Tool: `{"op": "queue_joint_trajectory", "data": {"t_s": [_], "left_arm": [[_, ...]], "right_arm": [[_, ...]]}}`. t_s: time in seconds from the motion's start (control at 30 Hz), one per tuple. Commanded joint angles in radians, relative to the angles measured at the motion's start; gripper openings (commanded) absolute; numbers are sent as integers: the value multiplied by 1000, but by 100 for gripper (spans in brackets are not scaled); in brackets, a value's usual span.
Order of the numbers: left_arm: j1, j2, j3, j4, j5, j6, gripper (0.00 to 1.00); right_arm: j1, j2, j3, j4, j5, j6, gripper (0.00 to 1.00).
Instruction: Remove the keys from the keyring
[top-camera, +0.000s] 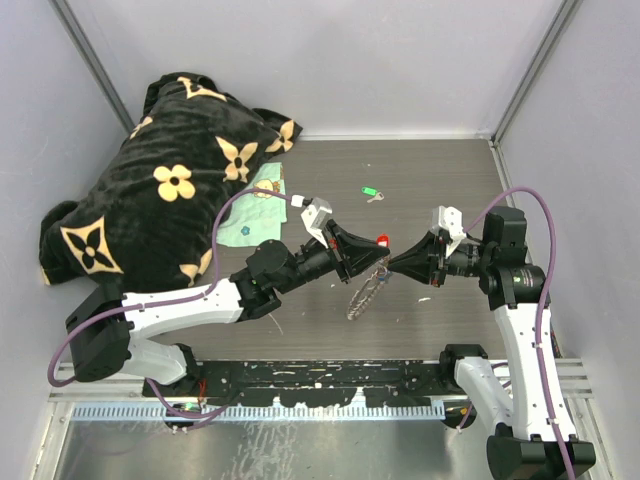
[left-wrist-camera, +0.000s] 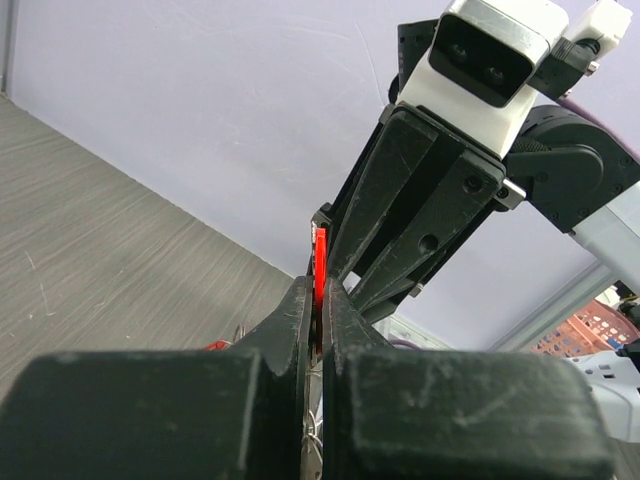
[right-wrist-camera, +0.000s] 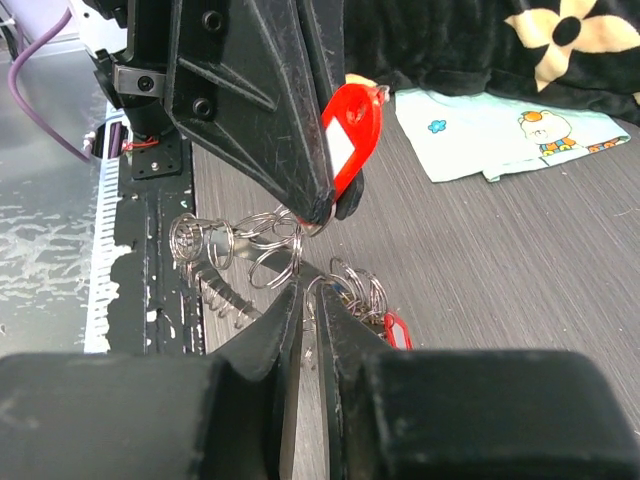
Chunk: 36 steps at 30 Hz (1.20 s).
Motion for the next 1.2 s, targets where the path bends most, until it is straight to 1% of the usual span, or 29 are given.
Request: {"op": "queue_joint_trajectory", "data": {"t_s": [0.0,0.1,0.2,0.3,0.57,0.9,1.17], "left_arm": [[-7,-7,56,126,12,-13,0],[-10,-3,60,126,11,-15,0],[-15,2,63,130,9,-16,0],[-19,7,68,132,7,-18,0],[-27,15,82,134,9,-21,0],[-32,14,71,137,-33,-25,0],[-39,13,70,140,-36,-28,0]], "right_arm": [[3,5,41,39,-4,-8,17],[6,7,44,23,-27,-27,17],[11,9,41,-7,-40,-77,21],[14,10,38,-8,-30,-91,23],[20,21,47,-13,-23,-124,23],[22,14,71,-138,-83,-268,29],[22,17,74,-141,-90,-268,29]]}}
